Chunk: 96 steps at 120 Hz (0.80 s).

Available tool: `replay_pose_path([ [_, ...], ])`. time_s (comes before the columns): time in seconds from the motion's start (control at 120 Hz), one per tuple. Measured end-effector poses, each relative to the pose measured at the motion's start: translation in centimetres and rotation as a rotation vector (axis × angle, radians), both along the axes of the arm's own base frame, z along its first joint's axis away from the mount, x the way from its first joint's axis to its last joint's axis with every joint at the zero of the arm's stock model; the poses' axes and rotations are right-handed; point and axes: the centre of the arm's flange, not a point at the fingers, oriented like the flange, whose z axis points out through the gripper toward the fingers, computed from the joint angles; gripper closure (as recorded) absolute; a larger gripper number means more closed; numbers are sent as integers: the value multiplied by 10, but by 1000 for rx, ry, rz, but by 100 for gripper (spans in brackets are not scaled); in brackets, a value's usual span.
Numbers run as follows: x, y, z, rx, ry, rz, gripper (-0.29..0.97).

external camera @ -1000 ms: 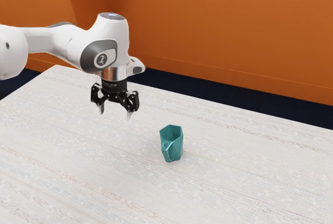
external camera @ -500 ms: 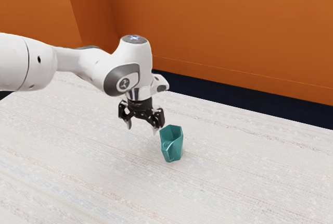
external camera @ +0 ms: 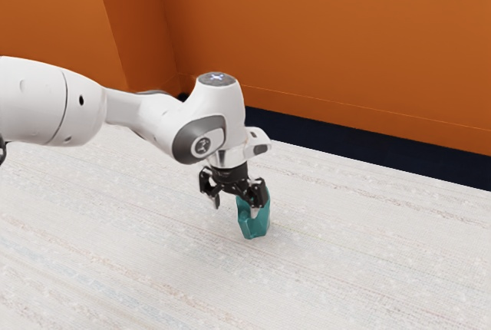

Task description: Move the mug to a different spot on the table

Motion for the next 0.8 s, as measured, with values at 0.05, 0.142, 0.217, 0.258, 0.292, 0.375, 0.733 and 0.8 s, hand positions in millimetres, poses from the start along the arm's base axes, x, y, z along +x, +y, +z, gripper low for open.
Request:
replay_pose_path([
  [0.05, 0, -5, -2, -4, -3, -7, 0],
  [0.142, 0, -8, -7, -8, -8, -15, 0],
  [0.217, -2, -9, -12, -6, -6, -25, 0],
  [0.258, -2, -9, -15, -6, -4, -30, 0],
  [0.292, -2, -10, -18, -6, -3, -34, 0],
  [0.375, -1, -10, -23, -7, -2, -42, 0],
  [0.733, 2, -11, -40, -18, -10, -61, 0],
  [0.8, 3, -11, -43, -20, -10, -63, 0],
])
